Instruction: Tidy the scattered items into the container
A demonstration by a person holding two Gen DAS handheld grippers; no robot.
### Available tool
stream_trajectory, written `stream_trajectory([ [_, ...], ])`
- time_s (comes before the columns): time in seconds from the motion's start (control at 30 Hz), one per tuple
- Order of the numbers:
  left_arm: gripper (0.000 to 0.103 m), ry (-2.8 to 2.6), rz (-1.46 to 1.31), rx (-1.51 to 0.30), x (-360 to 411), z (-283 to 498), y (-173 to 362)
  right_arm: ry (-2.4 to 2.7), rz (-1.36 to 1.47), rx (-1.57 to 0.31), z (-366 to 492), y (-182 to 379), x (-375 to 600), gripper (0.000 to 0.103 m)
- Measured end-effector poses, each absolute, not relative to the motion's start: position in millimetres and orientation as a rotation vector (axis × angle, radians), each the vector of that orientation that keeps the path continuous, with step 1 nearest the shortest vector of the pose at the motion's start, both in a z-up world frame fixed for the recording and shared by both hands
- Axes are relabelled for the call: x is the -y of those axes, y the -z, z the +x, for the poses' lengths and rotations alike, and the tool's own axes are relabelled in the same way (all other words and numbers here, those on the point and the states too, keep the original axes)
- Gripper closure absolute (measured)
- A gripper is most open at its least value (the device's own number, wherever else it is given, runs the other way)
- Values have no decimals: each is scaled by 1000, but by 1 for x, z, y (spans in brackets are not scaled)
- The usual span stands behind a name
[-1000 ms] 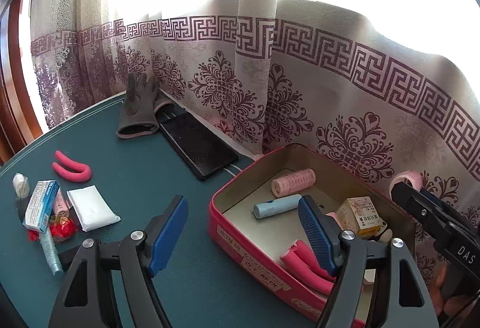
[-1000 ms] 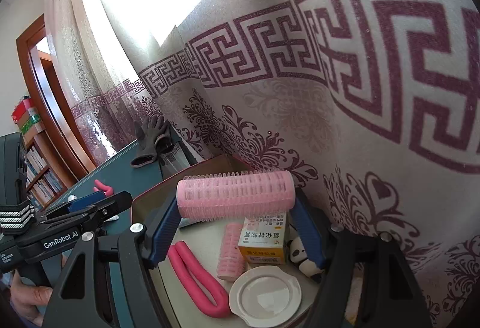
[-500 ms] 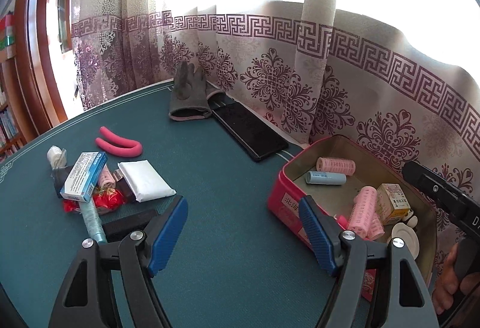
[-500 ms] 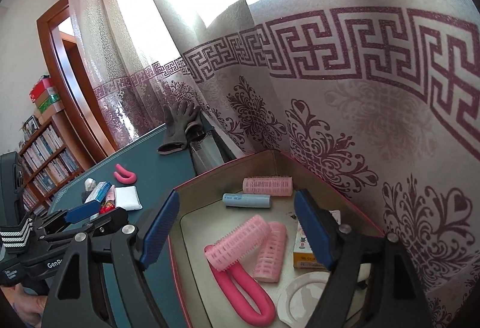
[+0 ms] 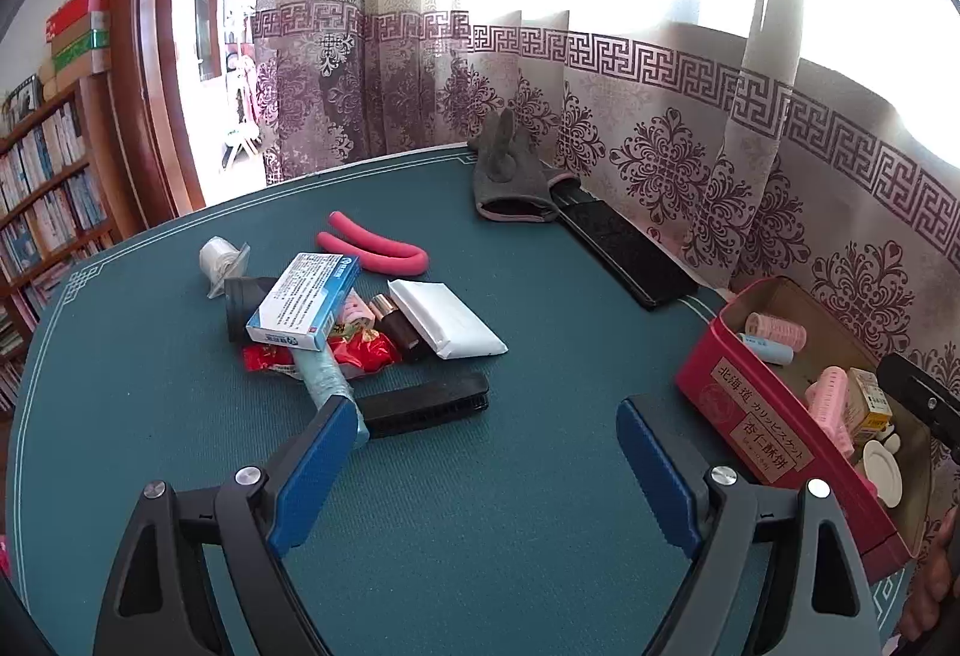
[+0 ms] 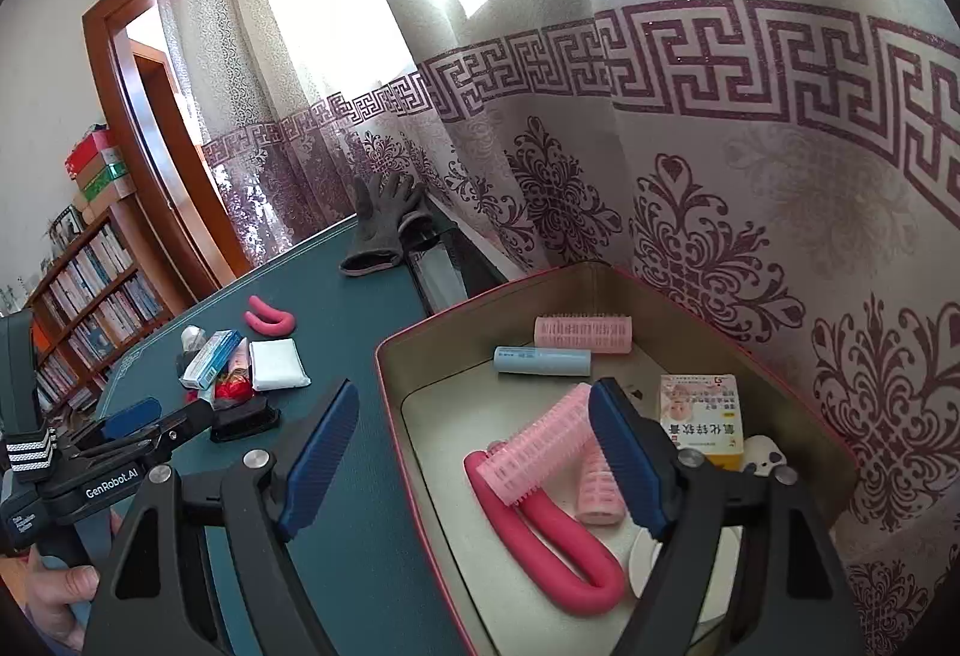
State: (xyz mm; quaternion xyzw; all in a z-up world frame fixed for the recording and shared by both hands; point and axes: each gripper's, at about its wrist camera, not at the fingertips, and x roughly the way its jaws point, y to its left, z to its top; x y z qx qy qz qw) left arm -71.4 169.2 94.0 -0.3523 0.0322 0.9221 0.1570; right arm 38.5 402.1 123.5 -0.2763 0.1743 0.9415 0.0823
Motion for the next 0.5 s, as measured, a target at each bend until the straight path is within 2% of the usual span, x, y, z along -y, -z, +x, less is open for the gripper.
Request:
stream_trajectory([
  [0.5, 13, -2783, -1138, 160, -46, -79, -71, -2928, -953, -385, 12, -116, -323, 21],
])
